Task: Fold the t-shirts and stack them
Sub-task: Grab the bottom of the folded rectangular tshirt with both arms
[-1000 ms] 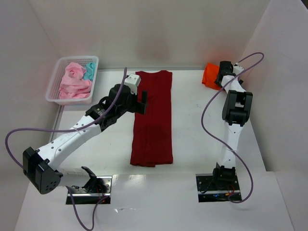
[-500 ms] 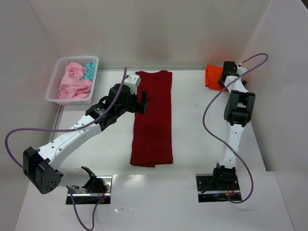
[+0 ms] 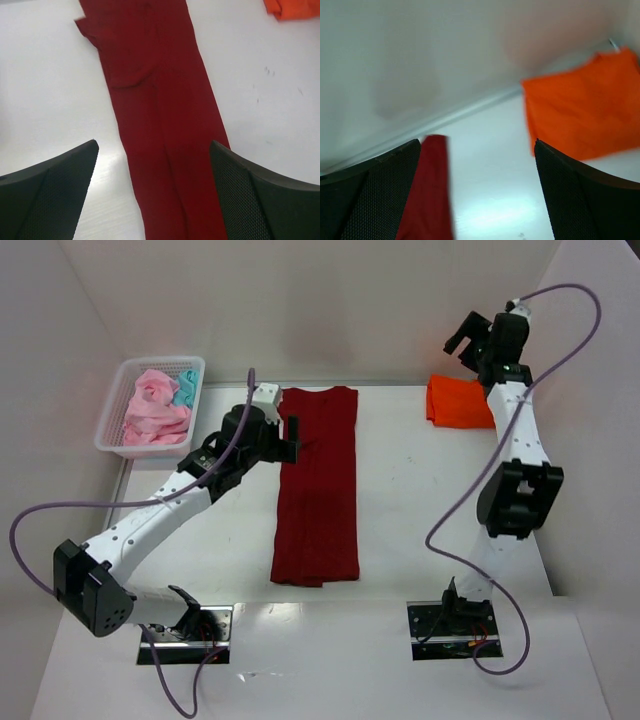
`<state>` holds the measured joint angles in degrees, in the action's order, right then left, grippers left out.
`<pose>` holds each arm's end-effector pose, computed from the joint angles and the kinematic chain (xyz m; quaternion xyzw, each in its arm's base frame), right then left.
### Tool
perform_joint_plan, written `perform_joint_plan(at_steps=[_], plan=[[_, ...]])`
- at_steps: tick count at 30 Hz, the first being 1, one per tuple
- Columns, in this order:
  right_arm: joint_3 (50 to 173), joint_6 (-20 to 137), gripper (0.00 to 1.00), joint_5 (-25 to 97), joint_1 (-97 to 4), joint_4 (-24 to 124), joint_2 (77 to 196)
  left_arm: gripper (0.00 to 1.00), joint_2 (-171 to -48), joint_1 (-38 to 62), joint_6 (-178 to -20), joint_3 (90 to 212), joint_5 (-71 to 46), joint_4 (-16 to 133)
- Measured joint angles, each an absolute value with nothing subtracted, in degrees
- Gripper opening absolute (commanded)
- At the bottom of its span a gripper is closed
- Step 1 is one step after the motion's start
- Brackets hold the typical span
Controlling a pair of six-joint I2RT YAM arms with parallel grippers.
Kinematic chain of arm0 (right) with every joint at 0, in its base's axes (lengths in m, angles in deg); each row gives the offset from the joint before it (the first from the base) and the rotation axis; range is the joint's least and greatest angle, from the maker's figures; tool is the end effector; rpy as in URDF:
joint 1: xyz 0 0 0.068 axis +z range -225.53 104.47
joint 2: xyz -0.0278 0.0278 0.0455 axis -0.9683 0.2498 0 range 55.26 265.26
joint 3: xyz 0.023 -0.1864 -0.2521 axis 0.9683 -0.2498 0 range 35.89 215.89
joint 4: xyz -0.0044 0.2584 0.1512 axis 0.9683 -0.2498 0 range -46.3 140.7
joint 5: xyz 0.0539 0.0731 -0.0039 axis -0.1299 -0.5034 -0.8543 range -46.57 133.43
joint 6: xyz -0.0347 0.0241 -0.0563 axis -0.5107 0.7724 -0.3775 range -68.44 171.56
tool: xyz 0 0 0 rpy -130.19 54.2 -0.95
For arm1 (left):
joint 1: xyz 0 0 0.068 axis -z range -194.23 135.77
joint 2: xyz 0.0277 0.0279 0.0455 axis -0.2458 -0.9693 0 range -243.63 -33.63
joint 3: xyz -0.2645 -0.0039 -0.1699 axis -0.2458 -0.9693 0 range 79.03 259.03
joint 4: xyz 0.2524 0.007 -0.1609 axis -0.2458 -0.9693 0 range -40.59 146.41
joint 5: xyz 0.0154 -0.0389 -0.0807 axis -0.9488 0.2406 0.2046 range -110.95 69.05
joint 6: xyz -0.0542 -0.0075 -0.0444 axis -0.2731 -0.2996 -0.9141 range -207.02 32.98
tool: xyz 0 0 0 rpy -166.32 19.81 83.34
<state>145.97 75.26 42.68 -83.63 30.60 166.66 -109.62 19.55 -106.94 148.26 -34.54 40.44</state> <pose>0.5355 -0.0755 0.4045 0.2228 0.7956 0.0819 0.5574 0.3033 -0.1866 0.3869 0.0347 0.8286 -0.1605 0.5352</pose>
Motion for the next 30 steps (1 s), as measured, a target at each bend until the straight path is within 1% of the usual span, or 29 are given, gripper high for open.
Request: perform_joint_plan(at_steps=[1,4,7,11,15,18,22,26,30], plan=[[144.16,75.22,1.00,40.47,-83.30,31.91,163.01,0.99,-109.62,18.54,-106.98,148.42,-34.36,41.27],[133.67,74.78,1.00,34.00,-81.56,36.63,151.25,0.99,-109.62,14.59,-107.66,148.87,-33.20,44.14],[123.39,74.65,1.00,30.70,-77.53,39.32,143.36,0.99,-110.10,9.65,-108.82,149.70,-28.79,44.84],[111.39,76.83,1.00,26.81,-70.63,40.00,140.54,0.99,-113.86,4.42,-109.91,153.33,-20.55,42.50],[99.50,80.59,1.00,24.95,-64.25,37.01,140.19,0.99,-116.00,3.66,-111.18,152.57,-12.94,38.63],[94.48,82.71,1.00,24.78,-60.97,32.57,137.81,0.99,-115.52,3.40,-112.62,147.72,-7.17,37.29],[91.13,85.31,1.00,24.82,-59.13,28.94,128.58,0.99,-114.88,3.05,-114.53,140.50,-1.75,34.41],[86.11,89.69,1.00,25.32,-56.97,28.96,118.90,0.99,-112.07,3.03,-115.79,134.43,1.53,30.87],[79.92,95.72,1.00,26.33,-50.41,27.39,115.78,0.99,-106.05,3.03,-116.43,128.79,2.69,28.22]])
